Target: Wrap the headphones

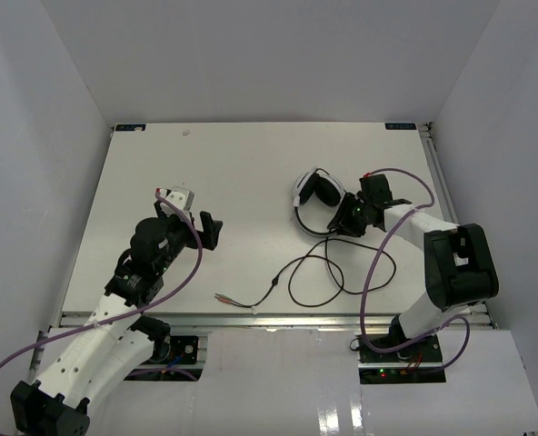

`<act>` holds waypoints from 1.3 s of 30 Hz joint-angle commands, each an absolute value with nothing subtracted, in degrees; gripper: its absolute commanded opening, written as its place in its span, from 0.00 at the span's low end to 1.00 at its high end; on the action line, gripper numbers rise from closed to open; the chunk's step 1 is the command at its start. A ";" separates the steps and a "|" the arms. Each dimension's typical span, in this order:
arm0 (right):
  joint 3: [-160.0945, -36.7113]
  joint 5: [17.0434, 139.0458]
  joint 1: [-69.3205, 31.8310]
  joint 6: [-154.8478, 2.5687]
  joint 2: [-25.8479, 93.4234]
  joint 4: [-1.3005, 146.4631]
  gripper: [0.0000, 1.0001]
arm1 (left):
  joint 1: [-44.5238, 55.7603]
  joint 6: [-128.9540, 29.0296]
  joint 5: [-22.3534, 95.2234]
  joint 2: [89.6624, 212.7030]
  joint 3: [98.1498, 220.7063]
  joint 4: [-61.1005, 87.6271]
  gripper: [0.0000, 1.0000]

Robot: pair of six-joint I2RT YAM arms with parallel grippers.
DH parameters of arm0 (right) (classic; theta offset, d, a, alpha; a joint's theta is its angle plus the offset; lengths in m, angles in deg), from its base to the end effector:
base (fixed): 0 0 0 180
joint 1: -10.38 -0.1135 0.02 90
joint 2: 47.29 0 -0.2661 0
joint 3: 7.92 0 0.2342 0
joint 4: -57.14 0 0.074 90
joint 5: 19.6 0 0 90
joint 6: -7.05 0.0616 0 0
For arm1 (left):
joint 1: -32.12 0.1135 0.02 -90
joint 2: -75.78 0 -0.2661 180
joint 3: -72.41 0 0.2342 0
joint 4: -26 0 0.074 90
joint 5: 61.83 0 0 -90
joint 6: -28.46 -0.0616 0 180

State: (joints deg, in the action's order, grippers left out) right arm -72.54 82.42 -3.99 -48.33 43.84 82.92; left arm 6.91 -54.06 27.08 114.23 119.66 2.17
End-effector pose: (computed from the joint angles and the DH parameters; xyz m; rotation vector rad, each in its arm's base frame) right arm 0.3038 0.0911 0.1688 0.3595 2.5369 0.6079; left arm 0.1579 -0.0731 0.2796 0.2718 1.8300 -0.3824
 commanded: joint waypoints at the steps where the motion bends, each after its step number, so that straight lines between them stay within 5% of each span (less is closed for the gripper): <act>1: -75.22 81.07 -4.90 -47.41 45.58 80.68 0.33 | 7.16 -54.51 26.25 114.01 120.48 2.56 0.98; 6: -79.06 77.57 -4.13 -51.79 46.13 83.11 0.11 | 7.16 -54.42 26.33 114.18 120.48 2.55 0.98; 13: -93.99 70.80 -3.64 -69.70 53.07 90.40 0.08 | 7.16 -54.51 26.72 113.73 120.48 2.61 0.98; 22: -107.58 70.76 -3.77 -86.31 67.15 96.95 0.20 | 7.16 -54.42 27.12 113.04 120.40 2.72 0.98; 31: -108.73 75.46 -3.77 -90.10 70.04 98.08 0.46 | 7.16 -54.51 27.38 112.86 120.40 2.81 0.98; 39: -104.33 80.44 -3.68 -78.41 67.55 98.83 0.40 | 7.16 -54.51 27.57 112.60 120.48 2.83 0.98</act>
State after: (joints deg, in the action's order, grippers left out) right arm -106.20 76.15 -3.75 -85.24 69.50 97.81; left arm 6.91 -54.06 27.03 113.42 119.66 2.21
